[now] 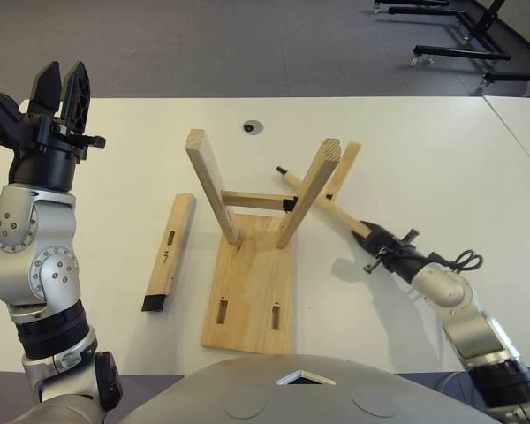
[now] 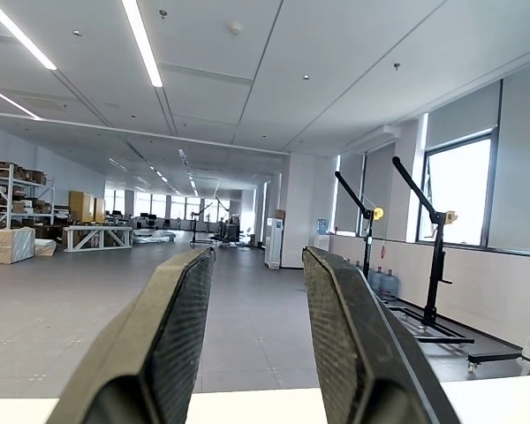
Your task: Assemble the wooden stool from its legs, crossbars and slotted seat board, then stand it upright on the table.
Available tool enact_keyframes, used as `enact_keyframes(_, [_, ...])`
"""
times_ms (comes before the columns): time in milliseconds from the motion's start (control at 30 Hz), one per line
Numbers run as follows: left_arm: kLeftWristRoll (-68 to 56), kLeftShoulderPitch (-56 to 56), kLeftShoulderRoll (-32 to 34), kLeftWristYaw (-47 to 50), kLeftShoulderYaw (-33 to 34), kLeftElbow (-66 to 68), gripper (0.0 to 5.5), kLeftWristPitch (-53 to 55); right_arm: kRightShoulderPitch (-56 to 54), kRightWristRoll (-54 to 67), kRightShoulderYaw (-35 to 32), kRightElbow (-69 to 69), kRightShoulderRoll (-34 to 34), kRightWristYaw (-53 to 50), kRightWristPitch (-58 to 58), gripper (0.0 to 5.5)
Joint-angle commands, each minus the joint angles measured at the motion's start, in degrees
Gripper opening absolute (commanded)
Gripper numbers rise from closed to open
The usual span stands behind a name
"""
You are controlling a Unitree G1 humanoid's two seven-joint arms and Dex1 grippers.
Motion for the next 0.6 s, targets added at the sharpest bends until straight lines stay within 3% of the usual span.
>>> enact_keyframes(33, [0.41,-0.35,-0.37,-0.16,-0.48,0.41,1.81,-0.21,-3.07,-12.81,1.96,7.79,-5.04,-9.0,-8.63,1.05])
enact_keyframes(267, [0.43,0.03,-0.94,0.0,-0.53,0.06,1.81,-0.63,-5.9,-24.78,6.38,12.05,-8.9,-15.39,-15.7,1.05])
enact_keyframes(600, [0.55,0.55,-0.94,0.41,0.31,-0.54,1.81,-0.78,-6.35,-25.7,5.98,15.22,-12.31,-15.92,-18.56,3.12])
